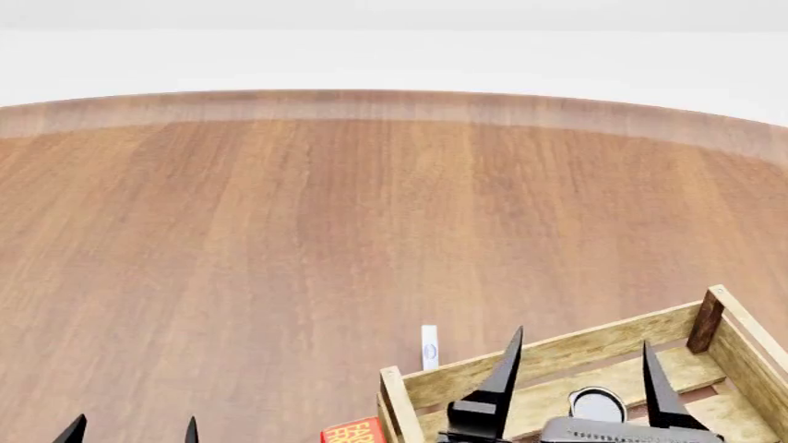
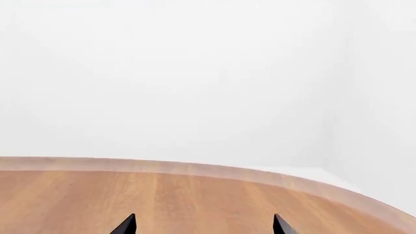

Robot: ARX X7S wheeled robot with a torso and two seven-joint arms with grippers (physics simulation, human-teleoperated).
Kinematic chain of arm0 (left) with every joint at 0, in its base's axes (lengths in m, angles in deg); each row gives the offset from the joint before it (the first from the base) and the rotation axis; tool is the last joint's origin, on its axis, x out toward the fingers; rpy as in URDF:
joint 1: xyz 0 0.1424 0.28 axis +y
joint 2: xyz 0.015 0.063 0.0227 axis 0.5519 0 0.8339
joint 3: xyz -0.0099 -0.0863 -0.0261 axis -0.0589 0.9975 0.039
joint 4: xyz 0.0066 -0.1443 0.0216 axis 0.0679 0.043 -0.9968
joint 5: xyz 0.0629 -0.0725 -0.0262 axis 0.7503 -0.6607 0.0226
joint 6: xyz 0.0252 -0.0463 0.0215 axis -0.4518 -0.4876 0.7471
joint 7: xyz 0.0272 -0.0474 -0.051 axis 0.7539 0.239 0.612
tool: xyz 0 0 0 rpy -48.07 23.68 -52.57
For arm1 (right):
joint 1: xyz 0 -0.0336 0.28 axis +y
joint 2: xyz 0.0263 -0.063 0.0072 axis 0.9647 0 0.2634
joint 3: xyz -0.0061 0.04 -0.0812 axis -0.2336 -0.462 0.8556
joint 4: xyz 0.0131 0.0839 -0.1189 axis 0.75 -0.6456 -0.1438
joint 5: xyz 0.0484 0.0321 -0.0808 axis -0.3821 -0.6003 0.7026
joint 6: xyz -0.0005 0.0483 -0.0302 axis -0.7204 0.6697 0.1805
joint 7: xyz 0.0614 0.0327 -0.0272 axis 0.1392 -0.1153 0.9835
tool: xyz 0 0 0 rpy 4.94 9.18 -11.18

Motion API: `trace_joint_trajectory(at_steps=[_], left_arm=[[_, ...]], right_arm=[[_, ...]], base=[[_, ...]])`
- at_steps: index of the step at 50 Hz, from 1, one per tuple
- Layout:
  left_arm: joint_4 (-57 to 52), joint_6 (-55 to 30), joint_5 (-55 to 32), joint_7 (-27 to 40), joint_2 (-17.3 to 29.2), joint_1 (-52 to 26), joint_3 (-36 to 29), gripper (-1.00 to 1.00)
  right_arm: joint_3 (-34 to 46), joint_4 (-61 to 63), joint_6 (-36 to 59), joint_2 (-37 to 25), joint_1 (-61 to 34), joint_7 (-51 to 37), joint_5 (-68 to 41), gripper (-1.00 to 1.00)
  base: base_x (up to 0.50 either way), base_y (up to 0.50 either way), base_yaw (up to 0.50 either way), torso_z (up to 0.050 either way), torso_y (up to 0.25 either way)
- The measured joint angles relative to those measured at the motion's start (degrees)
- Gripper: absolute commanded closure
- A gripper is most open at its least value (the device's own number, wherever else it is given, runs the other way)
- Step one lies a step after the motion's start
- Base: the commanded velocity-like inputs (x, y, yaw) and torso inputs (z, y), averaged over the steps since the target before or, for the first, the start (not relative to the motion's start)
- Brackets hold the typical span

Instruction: Pick up the tomato sauce, and put it in the wooden tray.

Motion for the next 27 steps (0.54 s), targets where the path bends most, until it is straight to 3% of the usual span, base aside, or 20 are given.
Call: trace_joint_trajectory(at_steps=[27], left_arm=[[-0.3,0.0,-0.2,0.3,0.3,0.1,-0.3,-1.00]], right_arm=[[8.2,21.9,-3.2,-5.4,13.7,-0.9,6.7,-1.00]], base=[[0.00,0.00,0.00,0.000,0.000]])
